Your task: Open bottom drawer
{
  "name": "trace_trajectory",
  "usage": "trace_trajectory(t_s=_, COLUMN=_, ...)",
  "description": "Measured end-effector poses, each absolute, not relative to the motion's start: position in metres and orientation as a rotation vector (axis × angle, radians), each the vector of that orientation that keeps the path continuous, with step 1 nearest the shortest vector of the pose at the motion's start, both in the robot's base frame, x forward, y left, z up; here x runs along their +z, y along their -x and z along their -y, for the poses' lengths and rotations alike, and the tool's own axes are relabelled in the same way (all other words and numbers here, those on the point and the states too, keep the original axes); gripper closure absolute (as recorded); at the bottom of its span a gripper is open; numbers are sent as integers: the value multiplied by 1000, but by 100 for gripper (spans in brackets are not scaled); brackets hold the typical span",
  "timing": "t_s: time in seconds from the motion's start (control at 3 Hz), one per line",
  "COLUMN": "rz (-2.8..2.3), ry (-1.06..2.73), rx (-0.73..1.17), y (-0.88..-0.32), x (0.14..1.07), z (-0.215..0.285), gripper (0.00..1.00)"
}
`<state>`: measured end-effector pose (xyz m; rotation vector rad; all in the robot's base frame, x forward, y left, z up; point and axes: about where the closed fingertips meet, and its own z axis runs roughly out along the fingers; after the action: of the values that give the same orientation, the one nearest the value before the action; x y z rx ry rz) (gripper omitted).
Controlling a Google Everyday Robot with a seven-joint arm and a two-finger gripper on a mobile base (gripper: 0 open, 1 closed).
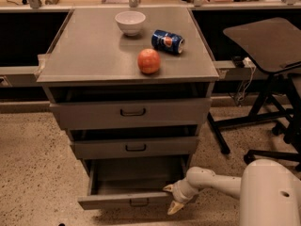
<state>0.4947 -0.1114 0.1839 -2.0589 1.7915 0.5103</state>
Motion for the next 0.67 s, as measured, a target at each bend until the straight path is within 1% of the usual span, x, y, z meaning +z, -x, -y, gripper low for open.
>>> trace_trajectory(t_s=0.33, rz=-1763, ry=2056, rx=533, y=-487, x=185, z=110, gripper=31)
trace_trajectory(t_s=0.67, rz=-1753, ry=2055, rx=554, y=-484, x=184, z=109, gripper=50)
